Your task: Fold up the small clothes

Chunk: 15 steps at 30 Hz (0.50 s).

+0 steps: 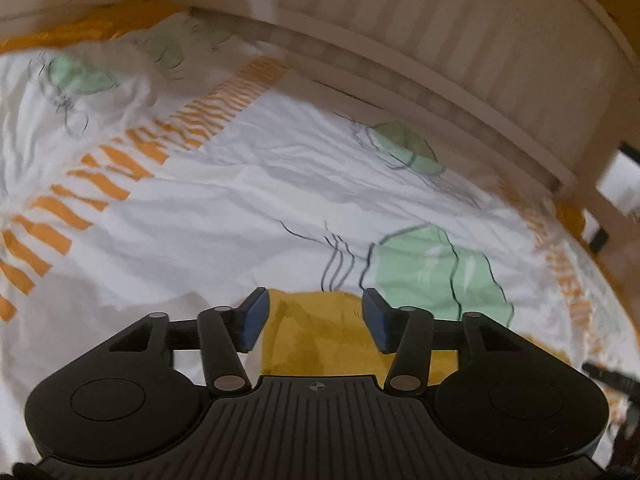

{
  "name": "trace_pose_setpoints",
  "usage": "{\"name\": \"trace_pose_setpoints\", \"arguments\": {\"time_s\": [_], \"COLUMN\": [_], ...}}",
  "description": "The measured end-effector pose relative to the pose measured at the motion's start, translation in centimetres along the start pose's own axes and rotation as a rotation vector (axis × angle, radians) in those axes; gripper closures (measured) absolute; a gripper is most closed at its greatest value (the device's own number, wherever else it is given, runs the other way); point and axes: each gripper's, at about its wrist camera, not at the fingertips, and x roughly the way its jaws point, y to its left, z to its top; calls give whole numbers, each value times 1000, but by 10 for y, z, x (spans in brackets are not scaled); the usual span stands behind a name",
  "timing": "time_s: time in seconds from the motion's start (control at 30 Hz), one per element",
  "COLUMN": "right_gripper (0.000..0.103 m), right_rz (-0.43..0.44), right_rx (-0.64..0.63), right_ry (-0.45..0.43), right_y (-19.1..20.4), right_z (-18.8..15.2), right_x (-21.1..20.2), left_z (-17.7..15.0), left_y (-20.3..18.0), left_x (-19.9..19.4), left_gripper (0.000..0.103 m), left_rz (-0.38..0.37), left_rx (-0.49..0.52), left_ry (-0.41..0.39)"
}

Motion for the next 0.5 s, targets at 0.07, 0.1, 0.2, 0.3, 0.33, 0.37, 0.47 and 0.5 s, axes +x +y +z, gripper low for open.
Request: {"name": "trace_pose_setpoints", "arguments": {"time_s": [0.07,0.1,0.2,0.3,0.33,0.37,0.47,0.5], "right_gripper": [27,26,24,20,20,20,20,20], "right_rz": [23,34,58,79,85,84,74,67], "right_rx": [-10,-20,-72,-118,-133,-152,-202,-210], "right_ry": [4,10,38,81,97,110,150,164], "right_y": [4,8,22,36,40,44,52,52], "right_z": [-2,-4,-15,-30,-36,-42,-58,-62], "right_x": [-9,-14,-28,-38,-40,-42,-47,-48], "left_z": [-7,-11,-30,-51,-59,-66,-83,-88], "left_y": [-8,-11,-23,-30,-32,-34,-34,-34], "left_x": [-8,-12,-24,-33,-36,-38,-44,-45], "left_gripper": [48,48,47,47,47,47,47,47], "left_rz": [19,18,25,27,29,30,34,40], "left_rx": [50,69,133,194,215,235,290,307], "left_ry": [22,29,71,124,142,161,200,213]}}
